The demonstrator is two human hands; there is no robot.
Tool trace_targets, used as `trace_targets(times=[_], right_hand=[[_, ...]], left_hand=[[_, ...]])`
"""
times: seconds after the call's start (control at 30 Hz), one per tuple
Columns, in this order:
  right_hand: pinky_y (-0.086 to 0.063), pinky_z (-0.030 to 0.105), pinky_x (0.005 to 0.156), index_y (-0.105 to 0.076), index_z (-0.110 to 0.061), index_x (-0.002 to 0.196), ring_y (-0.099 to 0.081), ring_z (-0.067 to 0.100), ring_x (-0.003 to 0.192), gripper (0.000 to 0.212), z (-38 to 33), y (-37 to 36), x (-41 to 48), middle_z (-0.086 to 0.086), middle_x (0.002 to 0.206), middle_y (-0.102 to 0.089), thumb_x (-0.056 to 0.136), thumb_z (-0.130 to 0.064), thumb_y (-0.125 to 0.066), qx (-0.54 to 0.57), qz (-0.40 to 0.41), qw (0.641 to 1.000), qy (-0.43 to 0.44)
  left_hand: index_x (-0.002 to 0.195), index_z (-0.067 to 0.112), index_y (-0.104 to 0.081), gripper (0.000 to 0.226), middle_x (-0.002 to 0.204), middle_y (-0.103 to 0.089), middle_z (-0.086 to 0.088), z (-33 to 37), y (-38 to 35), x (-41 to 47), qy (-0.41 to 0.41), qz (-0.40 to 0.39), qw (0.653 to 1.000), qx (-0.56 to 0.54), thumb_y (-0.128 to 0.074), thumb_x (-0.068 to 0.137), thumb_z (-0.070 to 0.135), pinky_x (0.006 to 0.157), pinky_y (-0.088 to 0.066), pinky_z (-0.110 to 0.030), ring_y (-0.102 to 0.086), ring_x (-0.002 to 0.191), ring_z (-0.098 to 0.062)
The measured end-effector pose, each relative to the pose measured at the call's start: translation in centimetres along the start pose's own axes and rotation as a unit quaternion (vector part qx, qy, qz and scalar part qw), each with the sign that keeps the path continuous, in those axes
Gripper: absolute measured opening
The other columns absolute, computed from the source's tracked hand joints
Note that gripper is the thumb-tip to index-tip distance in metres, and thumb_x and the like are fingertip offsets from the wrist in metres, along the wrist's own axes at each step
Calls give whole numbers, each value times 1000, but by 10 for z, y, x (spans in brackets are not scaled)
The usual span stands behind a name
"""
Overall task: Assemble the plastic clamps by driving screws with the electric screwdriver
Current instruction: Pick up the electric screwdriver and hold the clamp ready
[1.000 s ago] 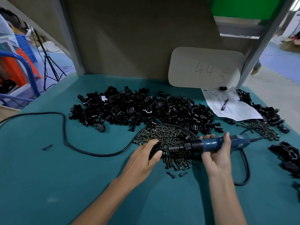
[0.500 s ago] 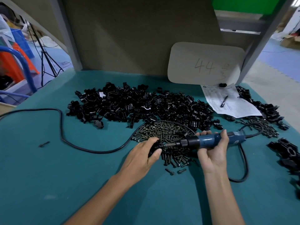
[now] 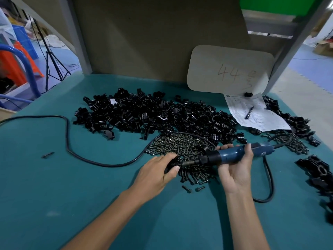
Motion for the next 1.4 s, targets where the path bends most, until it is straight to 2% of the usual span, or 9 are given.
trace_targets(times=[0.13,0.27,0.4,0.67,0.83,0.93,1.07,1.2,1.4], right_hand=[[-57,24,91,-61,-22,103,-67,8,75,34,5,0,-4,-5,83,-65,86,-49,-70,-20,13,1000,-5],[-59,26,85,-58,-24,102,-66,8,74,34,4,0,-7,-6,83,-64,87,-51,-71,-36,26,999,9],[-58,25,86,-55,-21,103,-65,11,78,35,1,3,-8,-4,86,-64,90,-50,-71,-28,21,999,13],[-58,28,83,-57,-22,88,-64,13,73,19,4,-1,-9,-2,80,-63,88,-35,-70,32,18,999,7],[-53,27,89,-53,-23,89,-62,13,72,17,6,-3,-9,-3,80,-60,96,-37,-58,29,22,999,13],[-50,26,97,-54,-23,91,-62,13,77,17,4,-6,-10,-4,82,-62,96,-39,-58,11,12,1000,20],[-52,25,94,-57,-23,89,-63,12,76,16,1,-6,-12,-4,81,-63,96,-38,-59,8,7,999,30],[-53,25,89,-56,-24,89,-63,12,75,17,2,-6,-10,-5,80,-63,94,-39,-62,-1,11,1000,29],[-53,25,89,-53,-23,94,-62,11,76,23,4,0,-6,-4,80,-63,91,-40,-68,-7,21,999,25]], left_hand=[[132,35,-43,42,94,-53,14,1,2,-1,16,26,999,-11,-29,101,60,72,-35,-30,-46,88,-8],[133,35,-41,45,97,-54,13,2,2,-2,16,20,1000,8,-26,100,61,75,-39,-32,-47,90,-9],[133,37,-39,47,99,-56,13,4,0,-3,8,9,1000,28,-22,99,65,78,-44,-32,-47,92,-9],[130,35,-42,48,86,-50,16,5,2,-2,-3,26,1000,3,-23,98,65,69,-33,-28,-44,84,-6],[128,37,-41,44,82,-48,19,3,4,-2,8,33,999,-15,-24,98,65,64,-32,-26,-45,84,2],[130,37,-40,43,82,-47,19,5,3,-2,8,25,1000,-5,-25,99,63,65,-33,-27,-42,82,-3],[134,35,-40,45,80,-46,19,5,2,-2,14,22,1000,1,-27,99,61,65,-33,-22,-41,82,-7],[135,34,-39,48,83,-45,19,7,2,-4,18,9,1000,8,-25,99,62,69,-37,-30,-42,86,-10],[134,35,-38,44,96,-54,11,6,1,-5,17,4,1000,24,-26,100,61,73,-40,-32,-43,89,-10]])
Point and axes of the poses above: each hand's wrist, its own x-axis towards the middle knuckle, its own y-axis out of the back of the hand, z = x × y, the point moved 4 cm from there along x, towards the middle knuckle
